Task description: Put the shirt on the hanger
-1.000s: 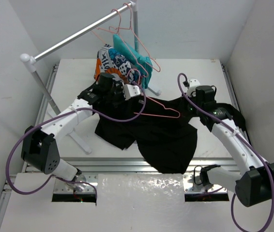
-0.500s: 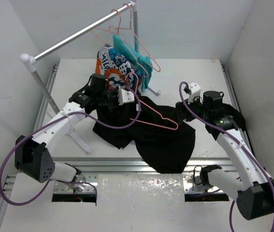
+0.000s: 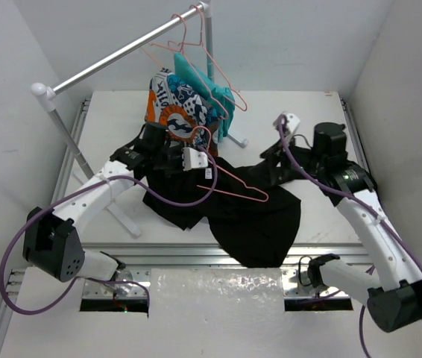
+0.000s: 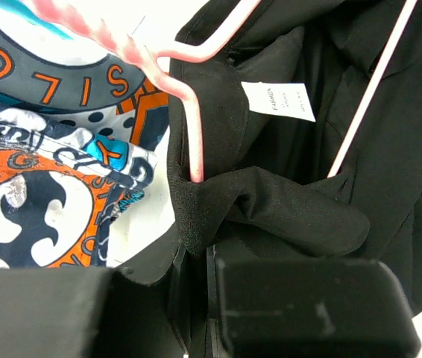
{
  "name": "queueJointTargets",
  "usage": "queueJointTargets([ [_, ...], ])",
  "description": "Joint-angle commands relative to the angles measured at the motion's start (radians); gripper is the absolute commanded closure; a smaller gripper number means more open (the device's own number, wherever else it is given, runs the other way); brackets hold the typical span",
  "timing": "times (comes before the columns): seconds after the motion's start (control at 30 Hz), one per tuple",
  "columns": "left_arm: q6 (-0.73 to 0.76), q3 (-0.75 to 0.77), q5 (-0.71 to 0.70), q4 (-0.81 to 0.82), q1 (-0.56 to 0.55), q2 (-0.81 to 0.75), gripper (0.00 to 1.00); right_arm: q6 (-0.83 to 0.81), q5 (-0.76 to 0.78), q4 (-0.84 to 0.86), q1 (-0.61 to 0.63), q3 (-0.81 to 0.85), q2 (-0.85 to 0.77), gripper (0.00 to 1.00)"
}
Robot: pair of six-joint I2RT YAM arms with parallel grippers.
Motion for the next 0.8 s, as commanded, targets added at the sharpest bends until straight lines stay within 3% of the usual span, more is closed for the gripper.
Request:
queueJointTargets([
  [0.0,0.012,0.004,0.017,0.05,-0.015,-0.025,1.0,0.054,-0.155,0.043,0.152,0.011,0.101,0.32],
  [0.17,0.004,0.018,0.066,0.021,-0.018,-0.028,1.0,0.141,0.002,0.208,0.204,-0.043,0.187,0.28],
  [0.3,-0.001,0.021,0.097,0.004,-0.018,-0.04,1.0,0.118,0.068,0.206,0.207,-0.024,0.261,0.36],
  [0.4,-0.004,0.023,0.117,-0.007,-0.018,-0.04,1.0,0.086,0.065,0.215,0.21,-0.044,0.29,0.56],
  [0.43,-0.005,0.023,0.12,-0.007,-0.018,-0.04,1.0,0.075,0.051,0.213,0.213,-0.05,0.299,0.69],
  [0.53,-0.036,0.024,0.143,0.001,-0.018,-0.04,1.0,-0.036,-0.007,0.215,0.242,-0.084,0.297,0.89],
  [0.57,-0.045,0.026,0.154,0.002,-0.016,-0.04,1.0,-0.058,0.011,0.231,0.253,-0.096,0.288,0.99],
  [0.67,-0.086,0.044,0.244,-0.016,-0.015,-0.04,1.0,-0.146,0.048,0.3,0.291,-0.147,0.264,1.0],
  [0.77,-0.099,0.064,0.421,-0.085,-0.018,-0.043,1.0,-0.189,0.08,0.453,0.305,-0.233,0.23,1.0],
])
